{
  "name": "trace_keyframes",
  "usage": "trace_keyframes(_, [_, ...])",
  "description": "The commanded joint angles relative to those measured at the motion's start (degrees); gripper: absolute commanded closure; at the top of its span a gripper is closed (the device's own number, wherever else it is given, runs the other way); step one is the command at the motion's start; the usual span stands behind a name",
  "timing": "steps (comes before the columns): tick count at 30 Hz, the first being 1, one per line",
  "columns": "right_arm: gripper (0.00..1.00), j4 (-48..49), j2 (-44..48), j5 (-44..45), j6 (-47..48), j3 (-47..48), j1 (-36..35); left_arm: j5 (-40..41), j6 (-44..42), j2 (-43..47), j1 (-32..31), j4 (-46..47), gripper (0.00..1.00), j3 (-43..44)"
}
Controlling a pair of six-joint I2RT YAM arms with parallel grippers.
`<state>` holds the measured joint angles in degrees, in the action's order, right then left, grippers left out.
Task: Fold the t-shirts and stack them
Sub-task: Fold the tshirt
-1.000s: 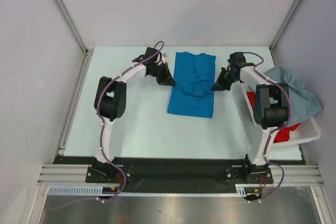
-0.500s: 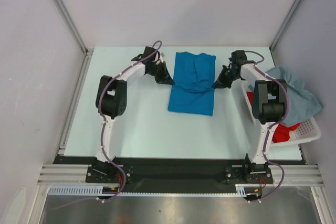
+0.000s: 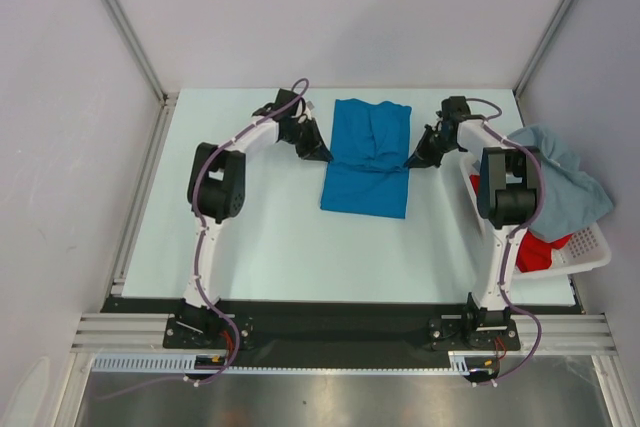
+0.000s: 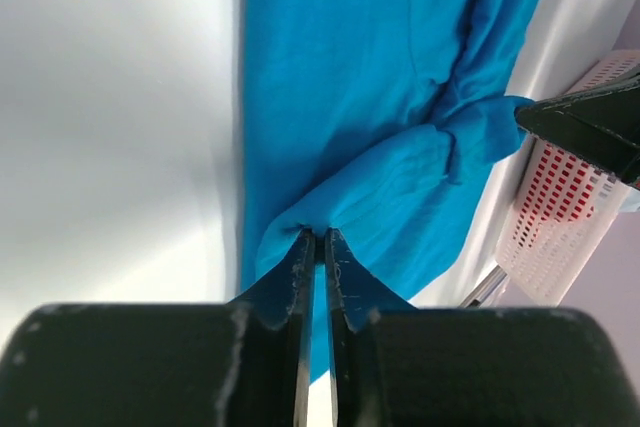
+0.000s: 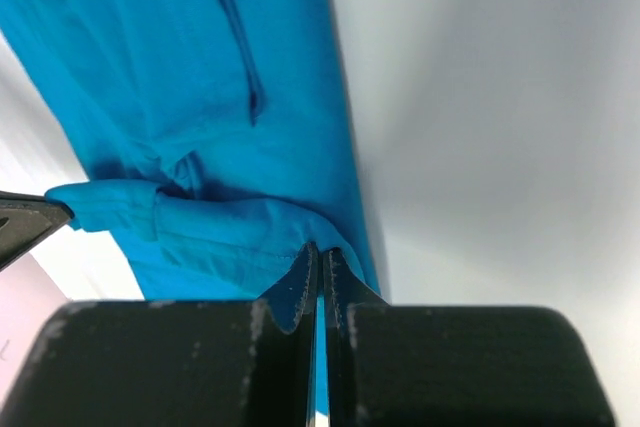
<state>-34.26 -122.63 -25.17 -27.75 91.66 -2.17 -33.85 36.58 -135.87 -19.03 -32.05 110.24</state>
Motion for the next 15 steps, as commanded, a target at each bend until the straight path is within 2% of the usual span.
trace_keyframes(1, [1.00, 0.2, -1.1, -0.9, 0.8, 3.5, 0.4, -0.1, -0.4, -0.8, 0.5, -1.5, 0.87, 3.9])
trace_keyframes(3, [0.93, -0.7, -2.2, -0.8, 1.1, 5.4, 0.6, 2.8, -1.5, -0.7, 0.5, -2.8, 0.73, 5.9])
trace_keyframes(4, [0.86, -2.2, -2.5, -0.6, 1.5, 6.2, 0.9, 4.3, -3.2, -0.5, 0.5, -5.3, 0.66, 6.8])
trace_keyframes(8, [0.69, -8.4, -3.8, 2.2, 4.4, 12.8, 0.9, 14.3, -9.8, 2.6, 0.5, -11.0, 0.47, 10.7])
trace_keyframes(11, [0.56, -13.5, -2.3, 6.3, 6.5, 15.7, 0.9, 19.0, -14.2, 7.9, 0.4, -12.7, 0.40, 9.8])
trace_keyframes(15, [0.48, -17.9, 5.3, 12.6, 6.9, 13.3, -1.2, 18.2, -18.6, 16.9, -0.2, -11.0, 0.39, -0.7])
